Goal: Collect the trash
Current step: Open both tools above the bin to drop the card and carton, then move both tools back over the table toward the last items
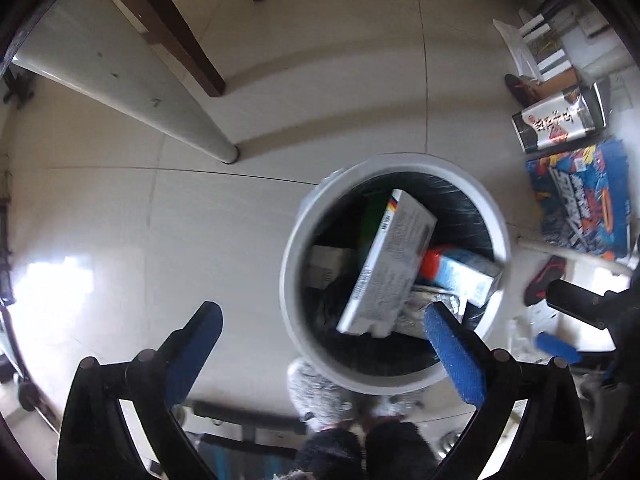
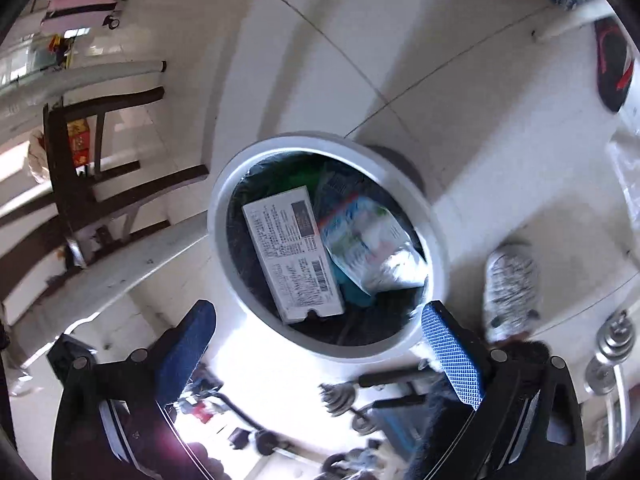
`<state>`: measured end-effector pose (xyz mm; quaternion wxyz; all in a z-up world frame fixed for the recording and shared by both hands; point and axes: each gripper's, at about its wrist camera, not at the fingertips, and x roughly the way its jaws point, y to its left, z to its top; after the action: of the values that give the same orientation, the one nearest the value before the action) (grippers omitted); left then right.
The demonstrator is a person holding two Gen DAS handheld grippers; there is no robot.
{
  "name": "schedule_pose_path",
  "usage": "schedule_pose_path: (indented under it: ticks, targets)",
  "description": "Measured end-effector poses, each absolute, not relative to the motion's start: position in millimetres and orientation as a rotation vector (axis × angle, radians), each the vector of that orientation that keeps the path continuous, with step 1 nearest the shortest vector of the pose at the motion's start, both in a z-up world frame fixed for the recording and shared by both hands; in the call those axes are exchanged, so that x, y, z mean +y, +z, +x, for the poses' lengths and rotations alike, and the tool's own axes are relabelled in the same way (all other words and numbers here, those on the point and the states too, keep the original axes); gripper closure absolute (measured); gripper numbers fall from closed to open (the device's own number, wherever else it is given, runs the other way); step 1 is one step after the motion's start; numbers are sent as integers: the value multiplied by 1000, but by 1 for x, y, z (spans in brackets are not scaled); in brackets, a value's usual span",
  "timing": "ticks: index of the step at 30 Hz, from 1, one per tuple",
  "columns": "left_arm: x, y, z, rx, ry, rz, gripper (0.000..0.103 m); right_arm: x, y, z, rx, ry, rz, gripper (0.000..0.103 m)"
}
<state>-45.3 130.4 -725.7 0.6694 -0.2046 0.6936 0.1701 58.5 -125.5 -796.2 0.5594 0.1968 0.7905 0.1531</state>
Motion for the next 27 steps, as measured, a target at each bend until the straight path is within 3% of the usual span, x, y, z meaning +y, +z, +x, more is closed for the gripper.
schedule_pose_path:
  ticks: [11, 19, 27]
  targets:
    - [111, -694, -64, 1586, 409, -360, 0, -96, -731, 23, 1609, 362, -226, 0]
    - [98, -663, -79, 1611, 418, -383, 0, -112, -698, 6, 1562, 357, -303, 0]
    - [86, -601, -98, 1606, 409, -378, 0, -124, -629, -8, 1535, 379, -294, 0]
